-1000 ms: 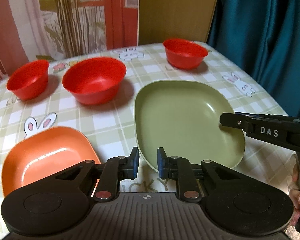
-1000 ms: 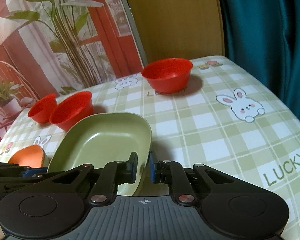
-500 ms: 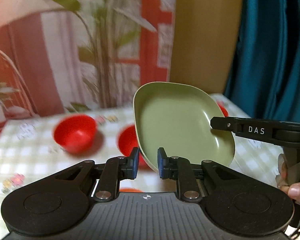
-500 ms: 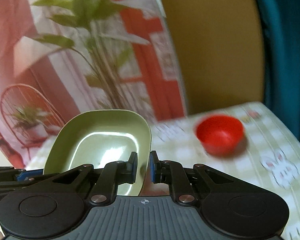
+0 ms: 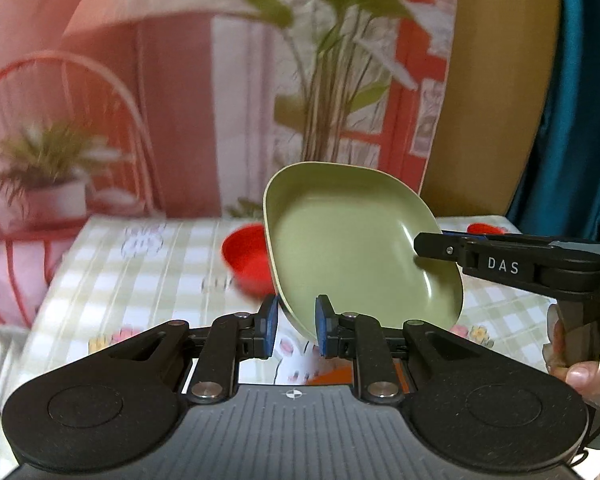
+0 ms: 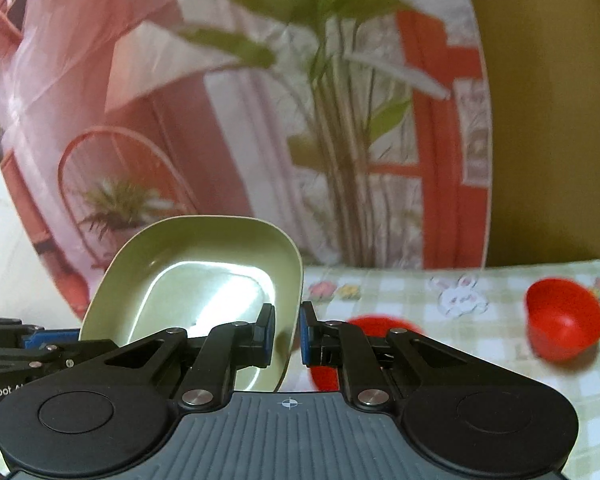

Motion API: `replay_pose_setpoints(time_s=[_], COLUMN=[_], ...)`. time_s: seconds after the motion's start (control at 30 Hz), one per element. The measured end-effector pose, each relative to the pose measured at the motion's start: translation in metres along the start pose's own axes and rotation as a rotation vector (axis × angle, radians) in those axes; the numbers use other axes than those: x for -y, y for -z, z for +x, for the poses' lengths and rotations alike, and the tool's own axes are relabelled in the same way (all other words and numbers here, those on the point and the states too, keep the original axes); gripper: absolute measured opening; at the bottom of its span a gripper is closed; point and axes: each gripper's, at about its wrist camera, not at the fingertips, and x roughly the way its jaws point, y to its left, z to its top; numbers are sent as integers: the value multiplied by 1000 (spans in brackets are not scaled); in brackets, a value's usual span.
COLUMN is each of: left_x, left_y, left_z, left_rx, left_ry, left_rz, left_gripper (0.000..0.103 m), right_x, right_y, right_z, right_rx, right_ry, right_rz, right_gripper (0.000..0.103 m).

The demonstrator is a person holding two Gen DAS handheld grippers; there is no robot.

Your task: Organize plates and bowls

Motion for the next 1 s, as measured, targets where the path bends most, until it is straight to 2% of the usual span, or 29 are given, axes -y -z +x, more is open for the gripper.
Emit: replay_pose_setpoints(time_s=[0.3, 0.63, 1.0], left_x=[-9, 0, 2], left_y=[41, 83, 101], left_z=[4, 2, 1], left_rx=[-70, -151, -194], left_ry=[48, 66, 69], left_rz=[-111, -156, -196], left_gripper=[22, 22, 22], right_x=[1, 12, 15], right_y=[28, 67, 89], right_z=[-2, -11, -13], right_rx=[-74, -146, -184], right_ry=[0, 5, 4], right_rz=[6, 44, 61], right_gripper=[12, 12, 13])
